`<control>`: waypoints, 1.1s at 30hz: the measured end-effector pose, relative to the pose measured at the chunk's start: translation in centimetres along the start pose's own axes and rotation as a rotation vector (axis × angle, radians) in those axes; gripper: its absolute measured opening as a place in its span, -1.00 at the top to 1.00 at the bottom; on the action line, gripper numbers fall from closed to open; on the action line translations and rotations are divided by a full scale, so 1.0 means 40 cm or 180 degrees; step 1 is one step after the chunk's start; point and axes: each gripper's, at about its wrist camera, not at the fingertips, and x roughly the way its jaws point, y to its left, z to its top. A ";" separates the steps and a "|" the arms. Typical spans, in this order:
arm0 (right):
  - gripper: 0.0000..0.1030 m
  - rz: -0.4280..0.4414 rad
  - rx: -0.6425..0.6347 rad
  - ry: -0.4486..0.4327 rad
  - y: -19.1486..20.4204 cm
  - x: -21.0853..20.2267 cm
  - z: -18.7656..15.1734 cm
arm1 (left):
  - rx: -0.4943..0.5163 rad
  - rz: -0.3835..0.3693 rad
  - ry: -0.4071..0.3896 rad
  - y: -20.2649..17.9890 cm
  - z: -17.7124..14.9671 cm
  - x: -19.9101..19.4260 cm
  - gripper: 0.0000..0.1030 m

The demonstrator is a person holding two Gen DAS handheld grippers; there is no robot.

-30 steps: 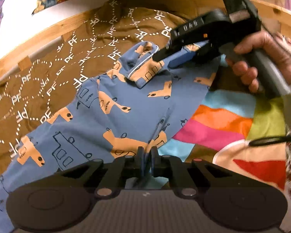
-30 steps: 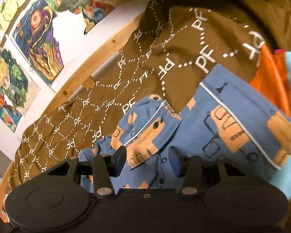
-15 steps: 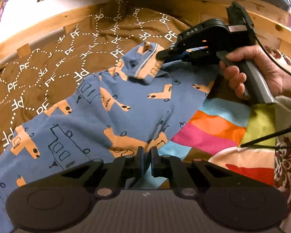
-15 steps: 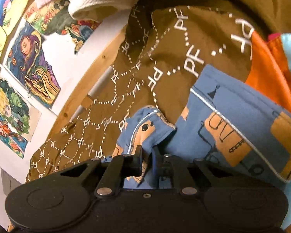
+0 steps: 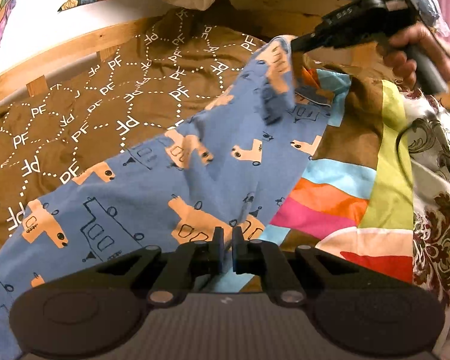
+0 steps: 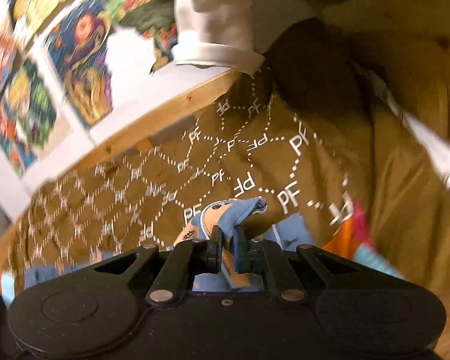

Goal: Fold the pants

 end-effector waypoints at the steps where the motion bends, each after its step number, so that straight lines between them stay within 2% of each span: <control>1: 0.87 -0.0020 -0.0071 0.0076 0.001 -0.011 0.017 | 0.0013 0.0015 0.0007 0.001 -0.001 -0.001 0.89; 6: 0.78 -0.0235 -0.0232 0.0432 -0.020 0.002 0.053 | 0.0060 0.0036 0.0076 0.005 -0.008 0.010 0.88; 9: 0.40 -0.0328 -0.0193 0.0523 -0.051 0.027 0.020 | 0.0140 0.0025 0.0079 0.003 -0.017 0.004 0.81; 10: 0.19 -0.0357 -0.0192 0.0513 -0.053 0.025 0.006 | 0.0191 0.0031 0.0083 0.000 -0.019 0.003 0.77; 11: 0.06 -0.0400 -0.0239 0.0477 -0.049 0.016 -0.013 | 0.0235 0.0051 0.0091 -0.004 -0.020 0.004 0.75; 13: -0.05 -0.0507 -0.0400 0.0412 -0.032 -0.006 -0.044 | 0.0307 0.0089 0.0117 -0.008 -0.022 0.012 0.74; 15: -0.06 -0.0667 -0.0623 0.0369 -0.011 -0.028 -0.080 | 0.0405 0.0115 0.0169 -0.013 -0.023 0.022 0.74; 17: -0.05 -0.0729 -0.0787 0.0378 0.006 -0.031 -0.108 | 0.0509 0.0126 0.0209 -0.020 -0.023 0.030 0.74; 20: 0.00 -0.0758 -0.0815 0.0397 0.008 -0.014 -0.125 | 0.0674 0.0198 0.0262 -0.033 -0.022 0.041 0.68; 22: 0.08 -0.0757 -0.0832 0.0358 0.002 0.004 -0.124 | 0.0704 0.0236 0.0277 -0.038 -0.023 0.045 0.74; 24: 0.24 -0.0759 -0.0875 0.0372 -0.002 0.023 -0.121 | 0.0709 0.0250 0.0261 -0.040 -0.024 0.044 0.82; 26: 0.54 -0.0714 -0.0889 0.0371 -0.004 0.030 -0.115 | 0.0702 0.0221 0.0260 -0.039 -0.024 0.043 0.89; 27: 0.60 -0.0698 -0.0890 0.0364 -0.004 0.029 -0.111 | 0.0693 0.0205 0.0257 -0.037 -0.025 0.042 0.92; 29: 0.93 -0.0629 -0.0868 0.0377 -0.007 0.026 -0.101 | 0.0687 0.0182 0.0255 -0.032 -0.024 0.039 0.94; 33: 0.95 -0.0433 -0.0685 0.0467 -0.022 -0.001 -0.077 | 0.0600 0.0101 0.0247 -0.016 -0.019 0.025 0.98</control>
